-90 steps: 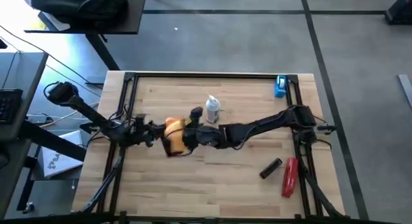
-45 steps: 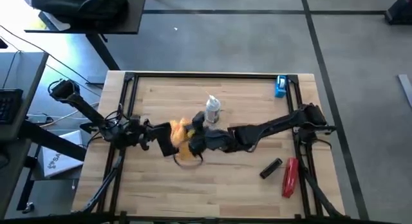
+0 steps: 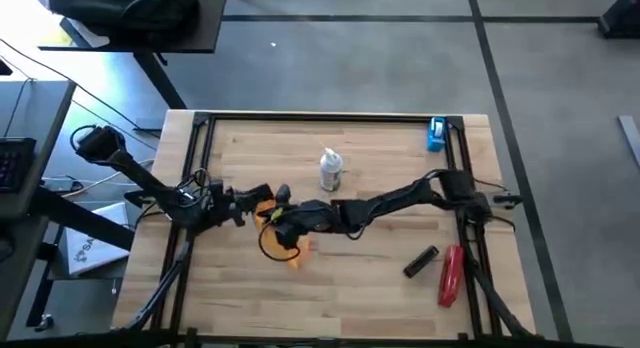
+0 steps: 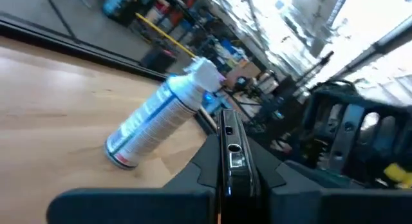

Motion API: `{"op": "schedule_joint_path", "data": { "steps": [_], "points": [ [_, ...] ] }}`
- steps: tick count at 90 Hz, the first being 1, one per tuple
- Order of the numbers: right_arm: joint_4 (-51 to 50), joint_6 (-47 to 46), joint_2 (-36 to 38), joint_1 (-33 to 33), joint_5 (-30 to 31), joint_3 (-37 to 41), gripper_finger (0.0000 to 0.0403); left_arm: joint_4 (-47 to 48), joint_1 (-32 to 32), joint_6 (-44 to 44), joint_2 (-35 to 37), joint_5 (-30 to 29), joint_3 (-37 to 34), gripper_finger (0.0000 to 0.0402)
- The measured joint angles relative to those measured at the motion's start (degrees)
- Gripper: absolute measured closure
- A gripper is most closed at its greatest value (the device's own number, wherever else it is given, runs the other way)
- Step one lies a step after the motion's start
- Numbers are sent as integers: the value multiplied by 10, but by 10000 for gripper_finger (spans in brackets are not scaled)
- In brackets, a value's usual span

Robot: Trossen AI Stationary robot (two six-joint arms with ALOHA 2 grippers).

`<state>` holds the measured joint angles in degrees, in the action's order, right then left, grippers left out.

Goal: Apply microfiber cloth
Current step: Wipe the front of the cellphone with the yellow microfiber cloth

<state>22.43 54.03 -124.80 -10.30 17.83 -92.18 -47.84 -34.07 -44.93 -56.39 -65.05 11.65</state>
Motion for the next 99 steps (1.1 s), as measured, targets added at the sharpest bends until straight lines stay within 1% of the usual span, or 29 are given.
{"op": "schedule_joint_path", "data": {
  "steps": [11,18,23,27,33,49,59,64,73,90,99],
  "points": [
    [7,-28,-1,12,7,-1,403,0,12,1,-37,-1,22,391],
    [6,-45,-2,20,4,0,403,2,20,2,-58,-18,35,391],
    [0,-45,-1,23,-3,0,403,-1,24,2,-71,-27,42,391],
    [-13,-47,-1,26,-21,0,403,2,24,3,-74,-26,45,390],
    [-33,-63,-1,27,-39,-1,403,6,24,4,-74,-19,45,390],
    [-76,-100,2,22,-49,-4,403,2,14,17,-39,-14,40,390],
    [-77,-83,0,13,-54,-3,403,4,8,39,-17,-16,39,390],
    [-69,-68,0,10,-46,-2,403,3,6,41,-12,-18,39,390],
    [-42,-50,-2,9,-14,-1,403,1,6,40,-11,-27,39,390],
    [17,-17,-3,17,45,0,403,5,6,5,-30,-25,40,390],
    [26,-4,-3,19,60,0,403,8,4,-11,-36,-29,40,390]
  ]
}}
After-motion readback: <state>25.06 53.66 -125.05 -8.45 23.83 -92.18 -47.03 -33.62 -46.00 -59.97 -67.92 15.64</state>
